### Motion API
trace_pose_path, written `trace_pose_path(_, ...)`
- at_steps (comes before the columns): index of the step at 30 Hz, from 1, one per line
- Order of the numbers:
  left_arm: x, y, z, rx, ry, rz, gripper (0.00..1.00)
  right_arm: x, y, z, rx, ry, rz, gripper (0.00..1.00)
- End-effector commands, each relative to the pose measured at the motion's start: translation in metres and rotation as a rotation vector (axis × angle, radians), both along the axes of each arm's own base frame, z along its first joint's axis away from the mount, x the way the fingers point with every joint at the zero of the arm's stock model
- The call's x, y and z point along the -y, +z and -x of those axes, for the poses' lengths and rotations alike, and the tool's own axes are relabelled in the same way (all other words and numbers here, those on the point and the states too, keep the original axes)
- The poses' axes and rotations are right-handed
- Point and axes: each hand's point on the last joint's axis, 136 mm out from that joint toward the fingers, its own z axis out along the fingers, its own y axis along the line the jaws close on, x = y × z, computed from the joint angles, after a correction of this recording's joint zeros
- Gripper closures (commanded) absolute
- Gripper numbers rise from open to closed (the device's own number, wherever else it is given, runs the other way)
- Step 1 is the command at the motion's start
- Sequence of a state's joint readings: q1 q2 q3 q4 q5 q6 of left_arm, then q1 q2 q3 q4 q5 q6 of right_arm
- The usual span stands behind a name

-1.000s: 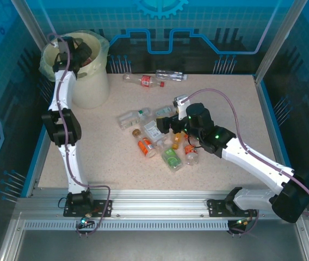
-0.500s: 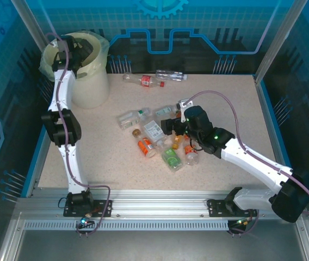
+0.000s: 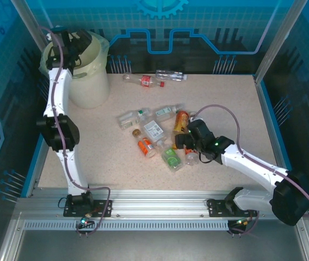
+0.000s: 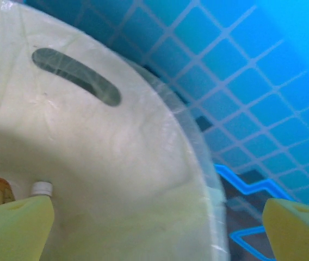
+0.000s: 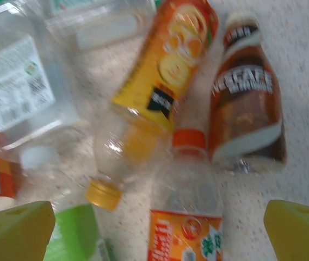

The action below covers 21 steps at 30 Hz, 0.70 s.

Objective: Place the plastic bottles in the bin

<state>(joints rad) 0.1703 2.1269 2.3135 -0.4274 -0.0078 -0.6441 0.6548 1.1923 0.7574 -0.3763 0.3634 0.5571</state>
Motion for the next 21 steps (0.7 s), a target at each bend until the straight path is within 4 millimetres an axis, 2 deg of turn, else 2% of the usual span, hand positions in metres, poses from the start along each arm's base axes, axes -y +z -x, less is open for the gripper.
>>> trace_pose_path(1,0.029,0.057,0.028,0.136,-0.062,0.086,0.01,0.021,-0.016,0.011,-0.035,-0.092,0.011,0.01)
trace_pose_path(6,0.062,0.084,0.053,0.203,-0.125,0.101,0.01,0.031,-0.036,0.023,-0.080,-0.109,0.020,0.09)
trace_pose_path(13,0.107,0.097,0.098,0.249,-0.242,0.133,0.01,0.024,-0.056,0.034,-0.138,-0.052,0.002,0.13)
trace_pose_path(16,0.129,0.100,0.127,0.269,-0.292,0.108,0.01,0.021,-0.063,0.036,-0.154,-0.034,-0.007,0.14)
trace_pose_path(21,0.164,0.084,0.169,0.231,-0.372,0.078,0.01,0.022,-0.076,0.039,-0.177,-0.048,-0.009,0.15)
